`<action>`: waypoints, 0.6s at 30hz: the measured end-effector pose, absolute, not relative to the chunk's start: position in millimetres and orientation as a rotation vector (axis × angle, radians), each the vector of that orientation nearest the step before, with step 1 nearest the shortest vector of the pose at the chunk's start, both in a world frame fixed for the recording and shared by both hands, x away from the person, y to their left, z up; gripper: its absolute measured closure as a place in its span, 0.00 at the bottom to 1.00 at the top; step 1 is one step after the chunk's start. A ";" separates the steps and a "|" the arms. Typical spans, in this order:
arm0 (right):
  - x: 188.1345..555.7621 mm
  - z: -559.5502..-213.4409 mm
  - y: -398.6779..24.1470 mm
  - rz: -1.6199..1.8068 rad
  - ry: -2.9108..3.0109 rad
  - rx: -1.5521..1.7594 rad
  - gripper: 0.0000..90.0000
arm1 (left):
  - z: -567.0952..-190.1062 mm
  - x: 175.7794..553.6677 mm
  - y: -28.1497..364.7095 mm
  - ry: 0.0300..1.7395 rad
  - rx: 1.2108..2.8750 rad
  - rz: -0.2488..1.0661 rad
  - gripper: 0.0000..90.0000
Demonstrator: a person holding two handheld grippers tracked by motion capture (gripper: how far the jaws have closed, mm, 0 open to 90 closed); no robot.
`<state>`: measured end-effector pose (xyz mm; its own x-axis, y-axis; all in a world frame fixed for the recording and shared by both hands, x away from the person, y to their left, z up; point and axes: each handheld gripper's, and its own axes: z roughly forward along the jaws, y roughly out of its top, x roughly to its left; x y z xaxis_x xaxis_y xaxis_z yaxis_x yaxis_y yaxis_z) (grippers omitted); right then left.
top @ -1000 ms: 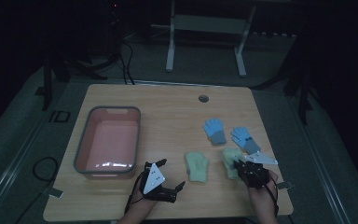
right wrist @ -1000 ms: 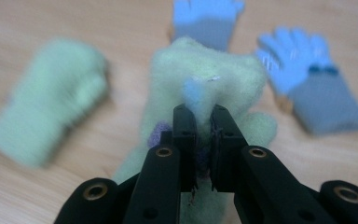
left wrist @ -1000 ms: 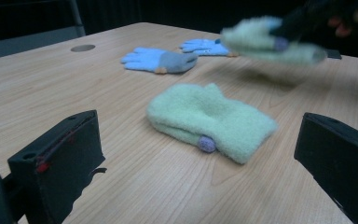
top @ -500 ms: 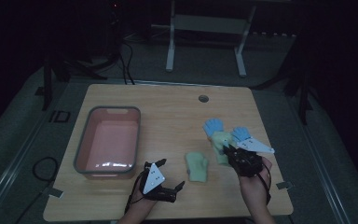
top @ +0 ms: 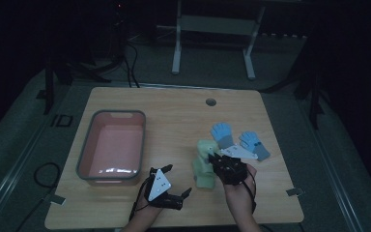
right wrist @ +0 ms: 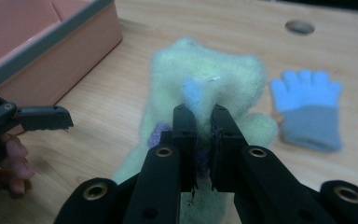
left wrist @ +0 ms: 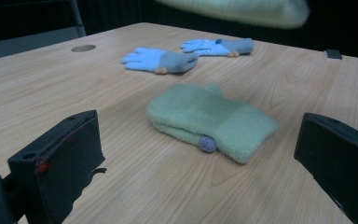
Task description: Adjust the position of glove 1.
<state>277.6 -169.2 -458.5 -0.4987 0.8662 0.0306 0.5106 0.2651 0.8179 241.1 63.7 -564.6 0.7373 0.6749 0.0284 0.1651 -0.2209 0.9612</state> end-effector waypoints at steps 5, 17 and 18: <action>275.7 -474.2 -163.7 1.092 2.121 1.307 0.92 | -564.6 240.9 63.4 0.662 1.764 0.541 0.01; 276.6 -515.5 -158.4 0.996 2.169 1.380 0.92 | -564.6 240.6 63.2 0.660 1.766 0.542 0.01; 277.4 -517.8 -158.2 1.002 2.169 1.392 0.92 | -564.6 240.6 63.1 0.661 1.766 0.541 0.01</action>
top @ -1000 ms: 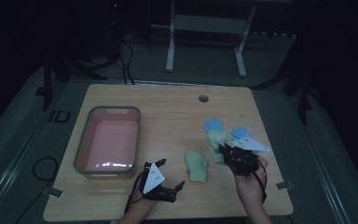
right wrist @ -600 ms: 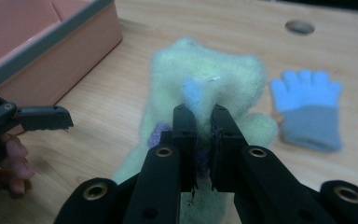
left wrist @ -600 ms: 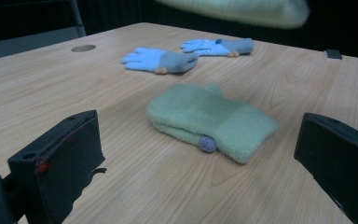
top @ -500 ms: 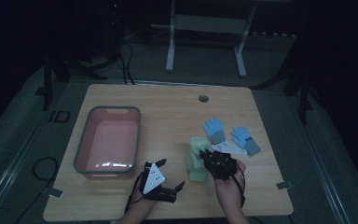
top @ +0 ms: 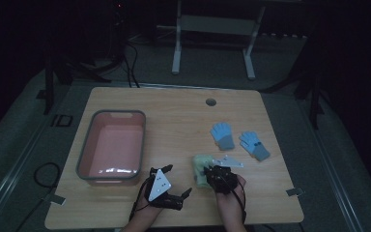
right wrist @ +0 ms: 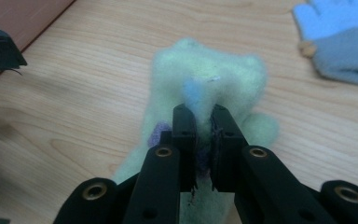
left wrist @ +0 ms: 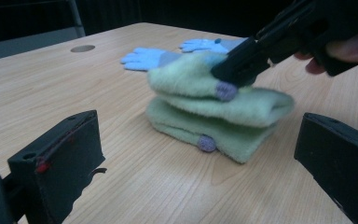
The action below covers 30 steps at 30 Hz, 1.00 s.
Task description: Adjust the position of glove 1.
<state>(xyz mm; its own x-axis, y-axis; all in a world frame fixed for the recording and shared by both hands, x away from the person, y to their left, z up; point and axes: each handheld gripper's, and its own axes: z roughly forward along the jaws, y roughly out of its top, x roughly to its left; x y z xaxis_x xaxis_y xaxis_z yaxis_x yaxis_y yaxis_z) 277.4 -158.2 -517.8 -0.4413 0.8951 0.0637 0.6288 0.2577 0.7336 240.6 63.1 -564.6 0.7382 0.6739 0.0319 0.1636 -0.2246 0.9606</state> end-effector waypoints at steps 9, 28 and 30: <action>281.6 -536.0 -155.5 0.962 2.190 1.384 0.88 | -564.6 238.2 59.8 0.633 1.787 0.577 0.01; 294.9 -503.2 -183.2 1.111 2.260 1.241 0.31 | -562.9 240.5 58.8 0.700 1.864 0.479 0.01; 298.6 -502.2 -187.6 1.156 2.299 1.220 0.22 | -561.4 240.4 57.5 0.694 1.861 0.436 0.01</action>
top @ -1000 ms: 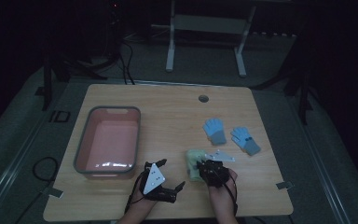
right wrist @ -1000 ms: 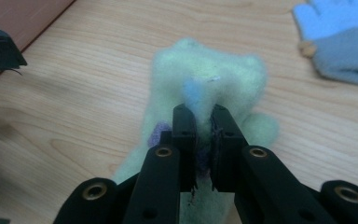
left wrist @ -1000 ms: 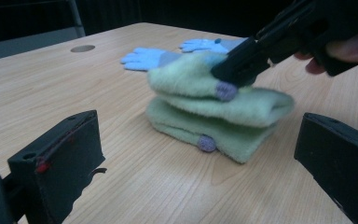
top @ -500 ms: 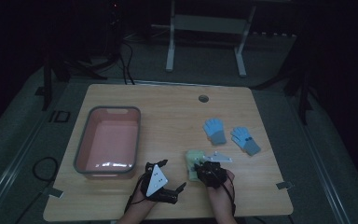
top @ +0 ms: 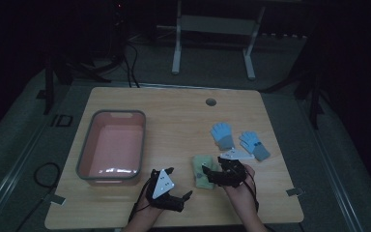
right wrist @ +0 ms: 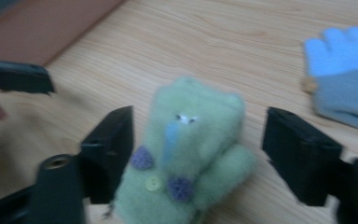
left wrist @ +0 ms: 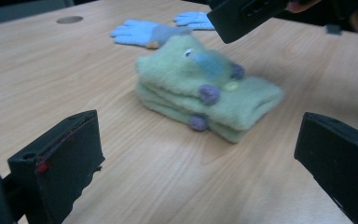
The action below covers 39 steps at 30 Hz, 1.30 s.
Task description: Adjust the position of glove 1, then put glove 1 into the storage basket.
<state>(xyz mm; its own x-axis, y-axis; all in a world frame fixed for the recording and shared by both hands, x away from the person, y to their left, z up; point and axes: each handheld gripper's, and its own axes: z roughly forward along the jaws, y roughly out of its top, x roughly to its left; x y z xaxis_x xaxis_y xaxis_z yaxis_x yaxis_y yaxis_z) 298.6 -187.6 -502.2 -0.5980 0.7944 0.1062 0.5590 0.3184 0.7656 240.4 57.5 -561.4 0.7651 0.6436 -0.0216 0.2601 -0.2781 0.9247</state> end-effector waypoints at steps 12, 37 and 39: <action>317.7 -499.1 -214.1 1.225 2.382 1.022 0.16 | -553.2 238.1 48.3 0.584 1.918 0.332 0.01; 357.8 -507.3 -201.6 1.297 2.551 0.988 0.42 | -546.7 265.8 14.1 0.209 2.130 0.375 0.35; 361.1 -513.3 -200.3 1.282 2.567 1.003 0.42 | -548.3 268.4 12.7 0.184 2.151 0.380 0.40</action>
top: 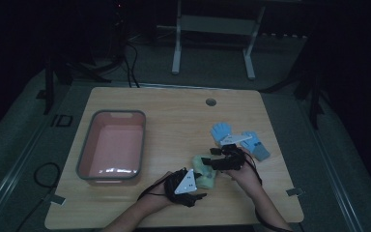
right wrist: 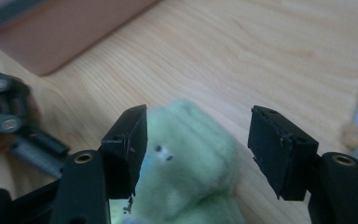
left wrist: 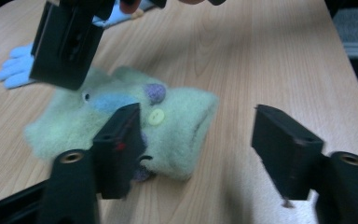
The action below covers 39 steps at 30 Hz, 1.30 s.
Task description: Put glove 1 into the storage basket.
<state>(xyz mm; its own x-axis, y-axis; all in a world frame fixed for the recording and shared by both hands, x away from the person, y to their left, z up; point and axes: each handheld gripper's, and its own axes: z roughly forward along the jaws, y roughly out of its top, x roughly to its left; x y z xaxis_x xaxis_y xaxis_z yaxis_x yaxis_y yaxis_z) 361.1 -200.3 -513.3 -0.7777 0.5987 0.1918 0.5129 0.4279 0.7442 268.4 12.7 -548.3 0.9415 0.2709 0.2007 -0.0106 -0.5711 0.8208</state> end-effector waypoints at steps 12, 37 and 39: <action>376.4 -546.7 -198.6 1.218 2.727 1.184 0.44 | -559.2 278.7 -4.5 0.060 2.281 0.462 0.50; 374.8 -519.6 -192.5 1.292 2.721 1.187 0.81 | -521.7 294.4 2.9 0.161 2.323 0.453 0.83; 374.3 -508.9 -187.7 1.291 2.712 1.160 0.81 | -510.1 295.0 6.2 0.159 2.331 0.465 0.83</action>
<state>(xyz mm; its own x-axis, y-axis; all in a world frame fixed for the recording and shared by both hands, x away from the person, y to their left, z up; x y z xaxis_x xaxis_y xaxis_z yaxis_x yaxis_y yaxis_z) 374.3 -187.7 -508.9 -0.7376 0.5744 0.3549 0.6376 0.4196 0.6461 295.0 6.2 -510.1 0.9265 0.2473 0.2835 -0.0214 -0.7177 0.6960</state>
